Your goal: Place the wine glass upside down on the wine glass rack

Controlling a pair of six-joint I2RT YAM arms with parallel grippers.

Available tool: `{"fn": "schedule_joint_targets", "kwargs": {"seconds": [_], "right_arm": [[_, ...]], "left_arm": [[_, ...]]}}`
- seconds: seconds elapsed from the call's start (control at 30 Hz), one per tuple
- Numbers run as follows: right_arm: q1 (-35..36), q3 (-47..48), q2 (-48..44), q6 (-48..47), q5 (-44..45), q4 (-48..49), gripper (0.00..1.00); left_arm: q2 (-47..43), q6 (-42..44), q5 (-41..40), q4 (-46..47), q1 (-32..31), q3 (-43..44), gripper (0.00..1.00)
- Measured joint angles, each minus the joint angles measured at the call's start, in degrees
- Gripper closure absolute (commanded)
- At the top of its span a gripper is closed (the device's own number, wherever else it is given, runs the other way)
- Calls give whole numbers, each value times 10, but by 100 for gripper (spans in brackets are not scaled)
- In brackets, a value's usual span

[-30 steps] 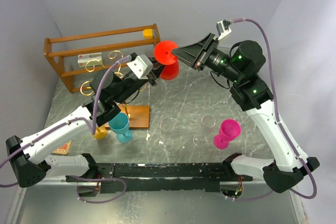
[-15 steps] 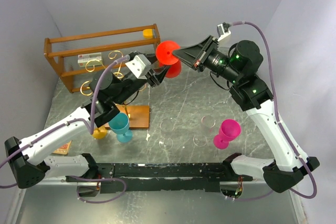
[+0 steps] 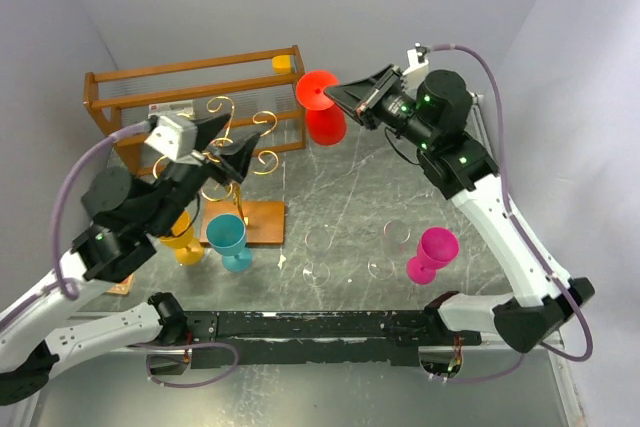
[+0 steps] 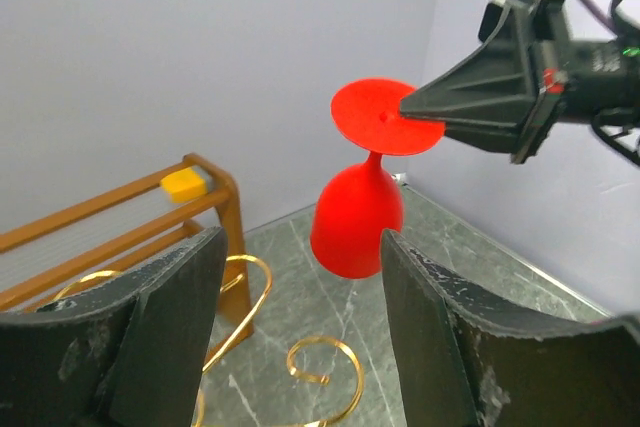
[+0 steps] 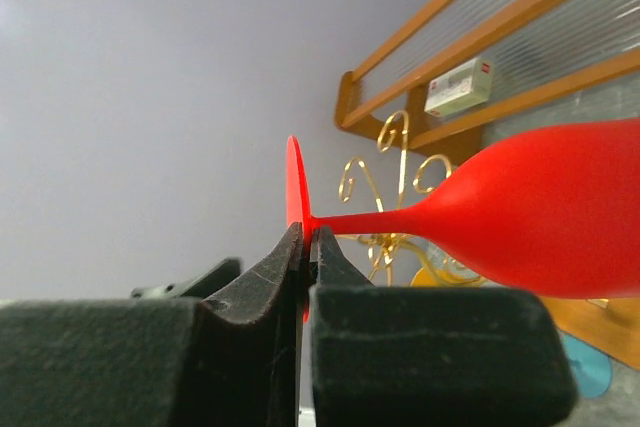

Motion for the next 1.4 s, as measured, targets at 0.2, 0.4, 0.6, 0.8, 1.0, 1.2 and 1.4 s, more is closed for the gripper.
{"fn": "schedule_joint_targets", "kwargs": {"seconds": [0.2, 0.4, 0.6, 0.8, 1.0, 1.2, 1.4], "right_arm": [[0, 0, 66, 10, 1, 11, 100], [0, 0, 107, 28, 12, 23, 100], [14, 14, 157, 47, 17, 46, 100], [45, 56, 213, 50, 22, 48, 100], [63, 83, 228, 51, 27, 49, 100], [81, 118, 244, 42, 32, 49, 100], [93, 132, 259, 31, 28, 49, 100]], "left_arm": [[-88, -18, -63, -92, 0, 0, 24], [-156, -12, -113, -138, 0, -11, 22], [-195, 4, -138, -146, 0, -48, 23], [-226, 10, -153, -134, 0, -91, 25], [-256, 9, -162, -114, 0, -116, 25], [-268, 8, -167, -104, 0, -119, 24], [-267, 5, -167, -105, 0, -119, 24]]}}
